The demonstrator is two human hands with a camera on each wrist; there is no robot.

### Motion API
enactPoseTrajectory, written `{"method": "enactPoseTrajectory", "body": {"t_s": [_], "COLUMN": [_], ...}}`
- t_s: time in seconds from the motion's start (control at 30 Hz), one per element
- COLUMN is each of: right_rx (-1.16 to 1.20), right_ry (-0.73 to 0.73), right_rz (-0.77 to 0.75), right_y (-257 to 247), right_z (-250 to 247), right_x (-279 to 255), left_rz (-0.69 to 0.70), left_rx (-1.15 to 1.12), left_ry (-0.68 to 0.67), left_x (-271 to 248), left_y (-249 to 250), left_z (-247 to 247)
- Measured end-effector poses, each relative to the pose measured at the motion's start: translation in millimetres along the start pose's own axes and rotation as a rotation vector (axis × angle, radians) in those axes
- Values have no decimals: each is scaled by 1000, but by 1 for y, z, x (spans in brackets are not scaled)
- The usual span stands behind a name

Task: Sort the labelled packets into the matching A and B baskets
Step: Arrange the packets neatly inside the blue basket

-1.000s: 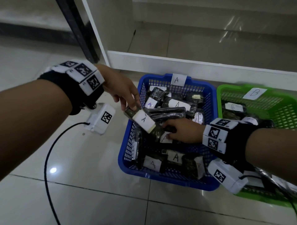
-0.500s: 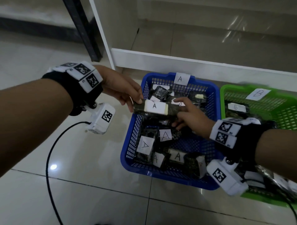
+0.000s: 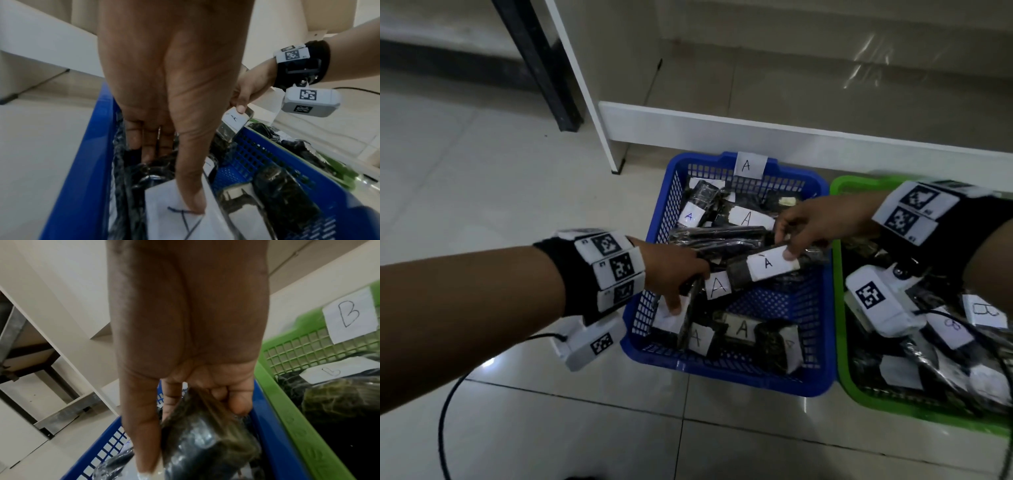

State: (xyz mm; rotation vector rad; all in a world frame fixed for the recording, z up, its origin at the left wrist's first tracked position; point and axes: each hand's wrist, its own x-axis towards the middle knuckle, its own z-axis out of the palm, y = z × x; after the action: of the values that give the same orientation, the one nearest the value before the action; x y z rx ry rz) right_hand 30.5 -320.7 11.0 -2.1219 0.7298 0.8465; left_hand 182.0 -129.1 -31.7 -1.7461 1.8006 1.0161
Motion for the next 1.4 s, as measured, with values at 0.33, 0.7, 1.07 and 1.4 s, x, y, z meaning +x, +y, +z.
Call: {"method": "enactPoseTrajectory", "body": {"t_s": [0.33,0.7,1.07,1.4], "right_rx": [-130,-132,-178,-32], "right_ry": [25,-209,-129,-223], "right_rz": [96,119,28,3], "right_y": [6,-6,-7,-17], "right_z": [0,-3,30,43], "right_x": [-1,-17,3,1], "left_rz": [-45,-6,185,25], "left_rx": [-493,133,11,-302], "left_ry": [312,1018,128,474], "left_x": [-8,17,-6,-15], "left_y": [-31,-17,22,-20], "left_z": [-54,-19,50,-37]}}
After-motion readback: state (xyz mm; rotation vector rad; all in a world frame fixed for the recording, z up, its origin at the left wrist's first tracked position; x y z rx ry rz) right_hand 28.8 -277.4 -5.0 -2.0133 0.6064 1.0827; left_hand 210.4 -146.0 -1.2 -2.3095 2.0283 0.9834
